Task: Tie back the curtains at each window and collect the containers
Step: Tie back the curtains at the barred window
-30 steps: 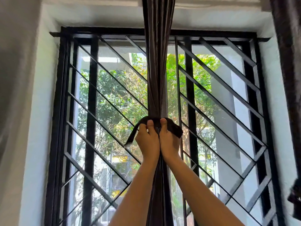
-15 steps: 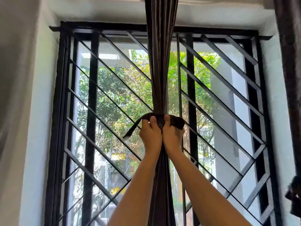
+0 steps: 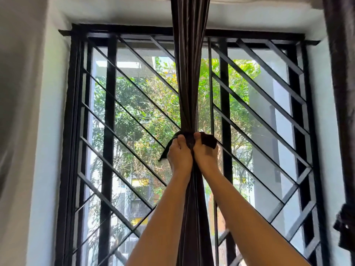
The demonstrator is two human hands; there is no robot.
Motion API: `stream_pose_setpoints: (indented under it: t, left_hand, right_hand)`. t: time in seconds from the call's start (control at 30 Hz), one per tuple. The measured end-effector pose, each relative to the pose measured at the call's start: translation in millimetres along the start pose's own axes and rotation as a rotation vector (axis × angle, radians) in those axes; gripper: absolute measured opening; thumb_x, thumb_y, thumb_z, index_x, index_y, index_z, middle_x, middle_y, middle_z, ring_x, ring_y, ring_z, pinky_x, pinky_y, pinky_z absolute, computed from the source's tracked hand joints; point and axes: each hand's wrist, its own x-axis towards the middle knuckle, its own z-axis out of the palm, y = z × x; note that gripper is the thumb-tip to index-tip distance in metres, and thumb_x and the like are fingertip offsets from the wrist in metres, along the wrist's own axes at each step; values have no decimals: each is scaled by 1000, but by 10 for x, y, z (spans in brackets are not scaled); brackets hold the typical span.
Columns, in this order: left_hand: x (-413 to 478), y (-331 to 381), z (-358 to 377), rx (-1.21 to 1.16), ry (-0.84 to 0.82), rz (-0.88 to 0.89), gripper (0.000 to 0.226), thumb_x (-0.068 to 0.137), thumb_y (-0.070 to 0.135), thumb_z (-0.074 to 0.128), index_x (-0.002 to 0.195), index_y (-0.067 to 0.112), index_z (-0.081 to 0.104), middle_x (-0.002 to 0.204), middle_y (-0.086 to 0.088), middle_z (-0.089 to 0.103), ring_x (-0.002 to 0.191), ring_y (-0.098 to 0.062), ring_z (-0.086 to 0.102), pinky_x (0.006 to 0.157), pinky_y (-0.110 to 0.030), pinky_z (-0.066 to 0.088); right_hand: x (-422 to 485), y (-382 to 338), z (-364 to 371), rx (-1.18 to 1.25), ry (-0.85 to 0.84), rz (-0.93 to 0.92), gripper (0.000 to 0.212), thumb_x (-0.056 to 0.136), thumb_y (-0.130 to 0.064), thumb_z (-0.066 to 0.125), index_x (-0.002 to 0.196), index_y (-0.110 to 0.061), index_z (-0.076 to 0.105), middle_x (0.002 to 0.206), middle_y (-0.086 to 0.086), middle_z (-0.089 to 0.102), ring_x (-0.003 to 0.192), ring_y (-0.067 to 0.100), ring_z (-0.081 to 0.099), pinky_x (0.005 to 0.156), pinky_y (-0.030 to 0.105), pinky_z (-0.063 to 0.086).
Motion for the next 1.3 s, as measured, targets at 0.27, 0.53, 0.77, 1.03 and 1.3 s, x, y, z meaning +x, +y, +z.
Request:
stream_pose_setpoints:
  t: [0.27, 0.53, 0.77, 1.03, 1.3]
  left_hand:
    - [12, 145, -13, -73, 65, -200, 37, 94, 41, 49, 69, 16, 63, 69, -4, 61, 70, -22, 57, 68, -30, 46]
    - [36, 174, -47, -132, 14, -322, 36, 88, 46, 55, 67, 16, 60, 73, -4, 62, 75, -25, 63, 66, -33, 52]
    - [-65, 219, -84, -20, 122, -113, 46, 98, 43, 39, 64, 13, 49, 60, 1, 47, 65, -22, 46, 64, -29, 30]
    - [-43, 265, -102, -63, 76, -242, 47, 95, 49, 40, 66, 15, 57, 67, -3, 55, 68, -22, 54, 63, -30, 41]
    - [65, 299, -138, -372, -329, -529, 31, 85, 37, 59, 63, 16, 53, 42, 0, 46, 35, -16, 45, 39, -21, 39]
  right_hand:
    - [-41, -53, 14, 0, 97, 173, 37, 97, -38, 48, 116, -10, 64, 100, 4, 56, 94, 12, 47, 63, 7, 24]
    - [10, -85, 24, -246, 147, 195, 50, 94, -50, 45, 111, -8, 64, 115, 15, 64, 109, 32, 57, 82, 31, 42]
    - [25, -95, -3, -276, -12, 189, 62, 96, -53, 37, 119, -1, 61, 126, 19, 57, 116, 33, 53, 95, 34, 42]
    - [56, -172, -292, -155, -255, 120, 48, 96, -44, 46, 124, -8, 58, 124, 12, 57, 119, 25, 51, 83, 23, 34]
    - [168, -177, -414, -168, -391, 70, 52, 92, -50, 48, 127, -13, 58, 129, 5, 57, 122, 21, 50, 95, 28, 37]
